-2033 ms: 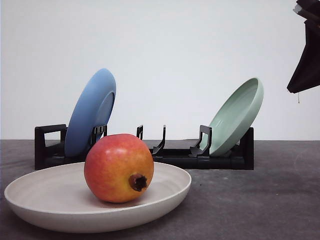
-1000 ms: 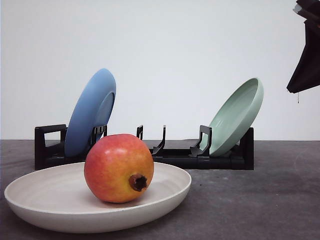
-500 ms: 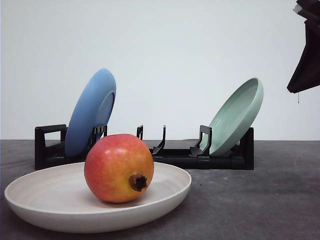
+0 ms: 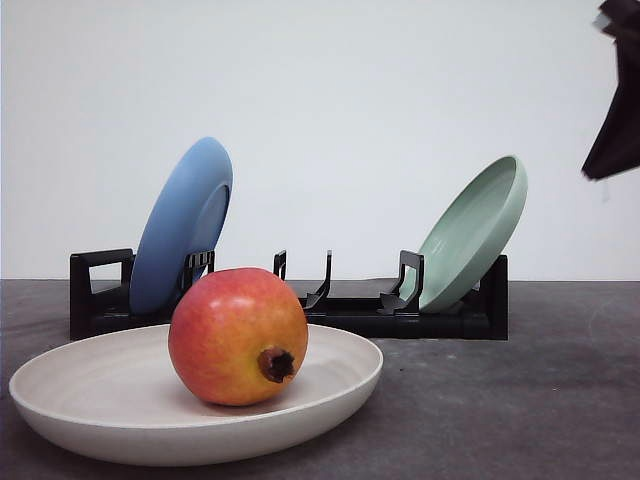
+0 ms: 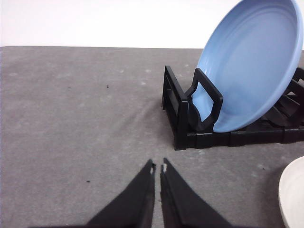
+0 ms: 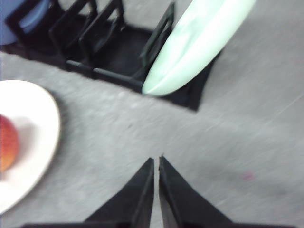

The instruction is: Place pomegranate in white plate

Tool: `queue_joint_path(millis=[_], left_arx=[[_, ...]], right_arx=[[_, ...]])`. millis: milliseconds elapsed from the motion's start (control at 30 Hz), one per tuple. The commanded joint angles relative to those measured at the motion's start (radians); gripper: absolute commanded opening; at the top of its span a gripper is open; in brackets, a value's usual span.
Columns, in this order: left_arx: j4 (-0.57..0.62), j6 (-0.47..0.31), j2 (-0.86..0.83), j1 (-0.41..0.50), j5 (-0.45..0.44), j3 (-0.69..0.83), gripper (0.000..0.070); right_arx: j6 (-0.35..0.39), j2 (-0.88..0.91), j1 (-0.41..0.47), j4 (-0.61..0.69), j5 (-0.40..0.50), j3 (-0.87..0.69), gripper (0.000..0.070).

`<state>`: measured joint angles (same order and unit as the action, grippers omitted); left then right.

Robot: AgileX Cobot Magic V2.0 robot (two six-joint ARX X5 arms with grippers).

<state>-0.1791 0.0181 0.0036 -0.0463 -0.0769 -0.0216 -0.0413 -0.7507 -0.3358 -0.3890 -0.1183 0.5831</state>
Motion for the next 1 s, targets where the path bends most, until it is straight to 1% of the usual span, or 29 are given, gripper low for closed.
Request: queue_joint_path(millis=[0,167,300,367,533,700,967], left_arx=[[-0.005,-0.009,-0.001,0.000,0.002,0.010,0.0000],[-0.005,-0.009,-0.001,0.000,0.002,0.010,0.0000],[-0.005,-0.009,-0.001,0.000,0.002,0.010,0.0000],[-0.005,-0.009,-0.001,0.000,0.002,0.010,0.0000],[-0.005,-0.009,-0.001,0.000,0.002,0.010,0.0000],[-0.005,-0.009,-0.001,0.000,0.002,0.010,0.0000],[-0.005,-0.009,-0.001,0.000,0.002,0.010,0.0000]], right_arx=[[0.052,0.036,0.011,0.025,0.019,-0.020,0.0014],[0.050,0.210,0.080,0.155,0.042,-0.163,0.0014],[0.022,0.374,0.140,0.274,0.070,-0.314,0.0014],[0.014,0.449,0.168,0.307,0.072,-0.377,0.0014],[0.015,0.623,0.230,0.339,0.108,-0.491,0.0014],[0.015,0.740,0.282,0.343,0.127,-0.551,0.0014],[0.015,0.747,0.294,0.349,0.126,-0.572,0.0014]])
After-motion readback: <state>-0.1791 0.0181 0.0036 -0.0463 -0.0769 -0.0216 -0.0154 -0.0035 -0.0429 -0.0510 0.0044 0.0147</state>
